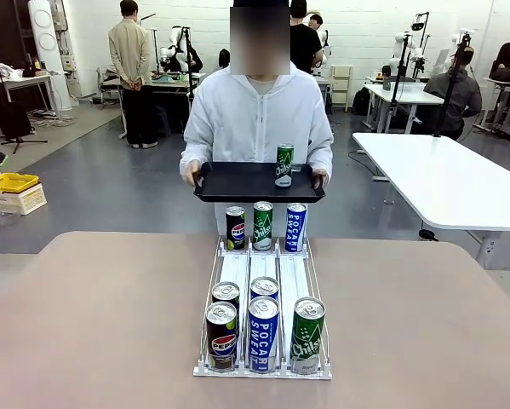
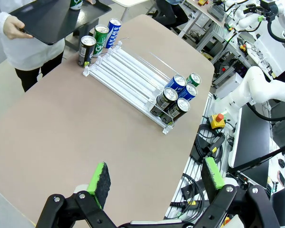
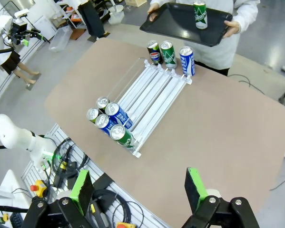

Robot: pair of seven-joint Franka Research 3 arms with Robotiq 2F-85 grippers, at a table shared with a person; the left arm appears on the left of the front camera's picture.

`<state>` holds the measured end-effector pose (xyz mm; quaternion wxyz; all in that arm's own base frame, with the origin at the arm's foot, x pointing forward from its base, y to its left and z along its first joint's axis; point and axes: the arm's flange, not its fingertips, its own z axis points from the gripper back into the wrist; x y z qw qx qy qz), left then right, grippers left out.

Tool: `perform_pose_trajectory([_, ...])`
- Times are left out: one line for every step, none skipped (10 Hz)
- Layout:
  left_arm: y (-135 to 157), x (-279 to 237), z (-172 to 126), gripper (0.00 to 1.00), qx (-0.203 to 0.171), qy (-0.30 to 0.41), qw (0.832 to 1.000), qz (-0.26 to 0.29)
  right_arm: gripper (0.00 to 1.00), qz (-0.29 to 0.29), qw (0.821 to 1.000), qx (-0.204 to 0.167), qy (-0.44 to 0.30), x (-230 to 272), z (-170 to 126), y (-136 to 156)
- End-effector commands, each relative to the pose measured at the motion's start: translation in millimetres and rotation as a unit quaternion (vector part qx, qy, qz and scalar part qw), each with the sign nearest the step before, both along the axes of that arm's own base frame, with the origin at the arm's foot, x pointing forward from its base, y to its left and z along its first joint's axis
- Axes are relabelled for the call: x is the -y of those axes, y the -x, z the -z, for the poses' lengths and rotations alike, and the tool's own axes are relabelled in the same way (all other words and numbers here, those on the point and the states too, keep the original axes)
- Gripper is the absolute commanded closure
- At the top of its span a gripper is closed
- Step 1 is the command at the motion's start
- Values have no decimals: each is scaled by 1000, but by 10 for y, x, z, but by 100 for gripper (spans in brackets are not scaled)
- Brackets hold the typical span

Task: Retrieve and hand over the desired beverage to the person.
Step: Pick up another can of the same type that the person held from the Automatic Can Dispenser.

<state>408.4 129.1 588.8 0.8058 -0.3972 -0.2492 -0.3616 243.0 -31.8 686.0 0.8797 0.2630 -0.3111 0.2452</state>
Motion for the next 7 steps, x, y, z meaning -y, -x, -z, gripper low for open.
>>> perform_pose_trajectory([5,-1,-33,0,0,6,1000,1,0,-3,1000,1,-1,-19,7,7])
perform_pose_trajectory([5,-1,-33,0,0,6,1000,1,0,-3,1000,1,-1,-19,7,7])
perform_pose_trajectory([5,-1,-33,0,0,6,1000,1,0,-3,1000,1,-1,-19,7,7])
perform_pose_trajectory([0,0,0,0,0,0,1000,0,0,-3,1000,1,-1,-19,7,7])
perform_pose_trajectory([152,251,-115,0,30,-49,998,6,0,-3,1000,1,-1,-19,7,7])
perform_pose_trajectory([265,581,-189,0,45,-100,993,40,0,-3,1000,1,-1,-19,7,7])
perform_pose_trajectory([382,930,-251,0,66,-153,983,71,0,-3,1000,1,-1,-19,7,7])
